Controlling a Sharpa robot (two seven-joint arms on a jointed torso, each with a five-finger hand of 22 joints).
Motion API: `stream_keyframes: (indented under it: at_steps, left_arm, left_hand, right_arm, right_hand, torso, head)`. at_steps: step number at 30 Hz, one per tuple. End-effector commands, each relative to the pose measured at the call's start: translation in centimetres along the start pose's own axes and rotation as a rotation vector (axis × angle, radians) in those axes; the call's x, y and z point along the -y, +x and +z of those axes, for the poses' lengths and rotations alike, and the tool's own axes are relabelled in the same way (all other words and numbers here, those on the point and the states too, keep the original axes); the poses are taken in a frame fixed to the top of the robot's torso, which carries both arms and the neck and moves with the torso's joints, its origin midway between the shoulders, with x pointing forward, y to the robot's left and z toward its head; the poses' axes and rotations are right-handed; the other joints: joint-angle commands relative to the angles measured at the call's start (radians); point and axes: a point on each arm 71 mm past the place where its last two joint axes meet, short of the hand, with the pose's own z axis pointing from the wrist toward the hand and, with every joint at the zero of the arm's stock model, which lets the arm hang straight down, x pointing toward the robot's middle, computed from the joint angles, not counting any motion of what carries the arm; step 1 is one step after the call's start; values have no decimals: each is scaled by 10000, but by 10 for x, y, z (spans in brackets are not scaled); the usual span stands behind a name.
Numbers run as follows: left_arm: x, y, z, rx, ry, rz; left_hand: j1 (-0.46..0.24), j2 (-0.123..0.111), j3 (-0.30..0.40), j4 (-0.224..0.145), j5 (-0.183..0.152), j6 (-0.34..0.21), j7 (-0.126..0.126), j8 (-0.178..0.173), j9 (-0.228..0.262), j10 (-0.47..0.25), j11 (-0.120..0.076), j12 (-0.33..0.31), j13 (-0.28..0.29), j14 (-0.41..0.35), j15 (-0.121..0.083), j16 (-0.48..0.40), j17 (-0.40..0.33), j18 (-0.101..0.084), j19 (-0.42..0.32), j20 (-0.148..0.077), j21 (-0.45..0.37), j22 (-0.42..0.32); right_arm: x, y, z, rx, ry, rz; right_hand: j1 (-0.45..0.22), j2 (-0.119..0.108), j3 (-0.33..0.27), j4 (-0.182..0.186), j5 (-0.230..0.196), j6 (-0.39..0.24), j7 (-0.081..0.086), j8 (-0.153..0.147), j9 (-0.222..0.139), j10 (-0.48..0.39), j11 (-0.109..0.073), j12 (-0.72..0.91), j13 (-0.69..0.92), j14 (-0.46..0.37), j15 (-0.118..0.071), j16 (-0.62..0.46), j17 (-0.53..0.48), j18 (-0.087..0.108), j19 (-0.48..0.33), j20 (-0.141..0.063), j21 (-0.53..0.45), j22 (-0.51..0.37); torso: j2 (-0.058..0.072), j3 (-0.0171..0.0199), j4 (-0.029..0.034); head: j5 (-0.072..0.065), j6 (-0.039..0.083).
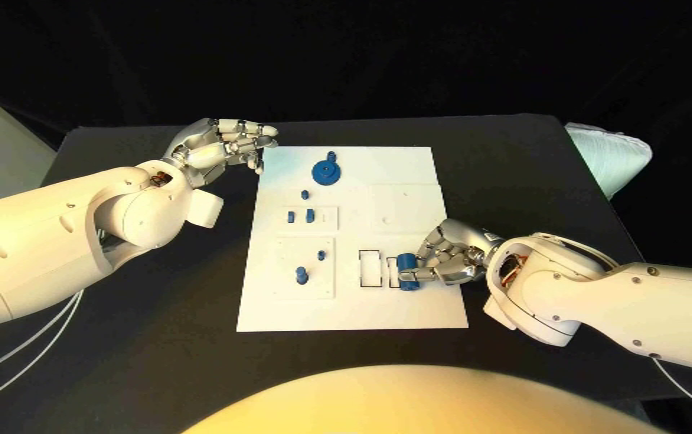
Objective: Assemble the parts on the task board
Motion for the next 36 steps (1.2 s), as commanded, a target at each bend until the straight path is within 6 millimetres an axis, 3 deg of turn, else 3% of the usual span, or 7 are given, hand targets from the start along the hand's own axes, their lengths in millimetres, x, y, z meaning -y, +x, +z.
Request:
stream_keyframes:
  at_steps: [1, 5, 11, 16, 21, 27, 36]
  left_arm:
    - [1, 2, 0, -171, 62, -126]
    - [1, 2, 0, -184, 59, -130]
    - [1, 2, 0, -166, 52, -125]
    - [1, 2, 0, -175, 50, -128]
    - [0, 1, 0, -154, 41, -120]
    - [0, 2, 0, -173, 9, -126]
    - [0, 2, 1, -184, -33, -129]
  left_hand:
    - [-60, 38, -29, 12, -6, -59, 8, 35, -10, -63, -5, 34, -15, -45, 27, -26, -16, 72, 75, 18, -41, -13]
    - [-60, 38, -29, 12, -6, -59, 8, 35, -10, -63, -5, 34, -15, -45, 27, -26, -16, 72, 75, 18, -41, -13]
    - [-60, 38, -29, 12, -6, -59, 8, 35, -10, -63, -5, 34, -15, -45, 27, -26, -16, 72, 75, 18, -41, -13]
    - [-62, 39, -35, 23, -3, -64, 6, 41, -13, -71, -6, 39, -17, -45, 27, -23, -17, 73, 81, 19, -54, -22]
    - [-62, 39, -35, 23, -3, -64, 6, 41, -13, -71, -6, 39, -17, -45, 27, -23, -17, 73, 81, 19, -54, -22]
    - [-62, 39, -35, 23, -3, -64, 6, 41, -13, -71, -6, 39, -17, -45, 27, -23, -17, 73, 81, 19, -54, -22]
    - [-57, 42, -36, 26, -1, -65, 5, 46, -14, -75, -7, 43, -18, -46, 26, -22, -18, 74, 86, 19, -61, -27]
  right_arm:
    - [0, 9, 1, -284, 130, -56]
    - [0, 11, 4, -299, 160, -86]
    - [3, 10, 6, -138, 335, -145]
    - [5, 8, 6, 8, 446, -63]
    - [6, 7, 3, 86, 555, 291]
    - [2, 2, -1, -119, 689, 1351]
    - [-10, -8, -2, -567, 873, 2388]
  right_hand:
    - [-90, 33, -58, 16, 70, -61, -41, -49, -58, 672, -46, 46, 2026, 1018, -31, 65, 2507, -102, 550, 16, 43, 1818]
    - [156, 204, 8, -17, 204, -31, -67, -6, -39, 688, -71, 57, 2057, 1022, -53, 70, 2525, -106, 556, -1, 65, 1841]
    - [1446, 345, 484, -142, 707, -15, -112, -12, -82, 703, -122, 53, 2098, 1026, -100, 75, 2546, -115, 566, -42, 109, 1895]
    - [2291, -106, 1579, -42, 1540, 113, -116, -139, -258, 709, -147, 44, 2128, 1032, -129, 82, 2573, -122, 572, -74, 130, 1932]
    - [2028, -332, 2260, -21, 1582, 254, -145, -155, -325, 737, -160, 62, 2165, 1037, -139, 88, 2593, -134, 594, -81, 181, 1972]
    - [1214, -528, 2891, -21, 1087, 475, -224, -60, -324, 759, -221, 58, 2186, 1034, -183, 84, 2581, -140, 611, -114, 211, 2008]
    - [474, -618, 3118, -20, 1199, 742, -367, 232, -198, 812, -345, 99, 2247, 1038, -284, 89, 2599, -166, 660, -203, 327, 2075]
  torso:
    - [0, 2, -2]
    - [-2, -7, 6]
    - [-7, -8, -11]
    - [-13, -5, -4]
    - [-16, -7, -12]
    - [-13, -8, -18]
    - [-13, -23, -9]
  head:
    - [10, 1]
    - [-7, 1]
    - [10, 1]
    - [21, 1]
    - [15, 1]
    - [50, 1]
    - [96, 1]
